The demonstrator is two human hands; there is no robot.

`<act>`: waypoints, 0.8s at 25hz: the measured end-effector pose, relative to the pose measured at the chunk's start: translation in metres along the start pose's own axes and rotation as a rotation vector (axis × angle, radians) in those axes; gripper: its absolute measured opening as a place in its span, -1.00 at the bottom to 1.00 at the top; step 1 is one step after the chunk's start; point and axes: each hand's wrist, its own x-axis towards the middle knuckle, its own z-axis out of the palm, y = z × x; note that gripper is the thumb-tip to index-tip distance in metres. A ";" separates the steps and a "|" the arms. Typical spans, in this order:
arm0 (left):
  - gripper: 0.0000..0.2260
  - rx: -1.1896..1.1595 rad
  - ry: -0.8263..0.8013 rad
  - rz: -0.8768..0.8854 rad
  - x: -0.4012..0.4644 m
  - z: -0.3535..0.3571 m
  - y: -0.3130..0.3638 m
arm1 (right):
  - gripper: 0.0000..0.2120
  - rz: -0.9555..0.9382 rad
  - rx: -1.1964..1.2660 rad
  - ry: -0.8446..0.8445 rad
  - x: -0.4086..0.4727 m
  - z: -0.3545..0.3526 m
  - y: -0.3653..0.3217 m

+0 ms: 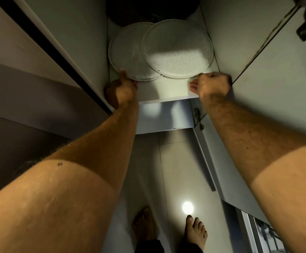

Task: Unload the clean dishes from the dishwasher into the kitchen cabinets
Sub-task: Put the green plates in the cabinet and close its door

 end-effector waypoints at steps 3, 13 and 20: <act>-0.80 -0.084 0.010 0.051 -0.015 -0.011 -0.001 | -0.92 -0.189 -0.211 0.095 -0.011 -0.002 0.016; -0.45 0.450 -0.240 0.154 -0.153 -0.055 0.039 | -0.66 -0.216 -0.561 -0.126 -0.147 -0.053 -0.027; -0.57 1.246 -0.526 0.521 -0.278 -0.086 0.160 | -0.61 -0.426 -0.929 -0.284 -0.272 -0.114 -0.106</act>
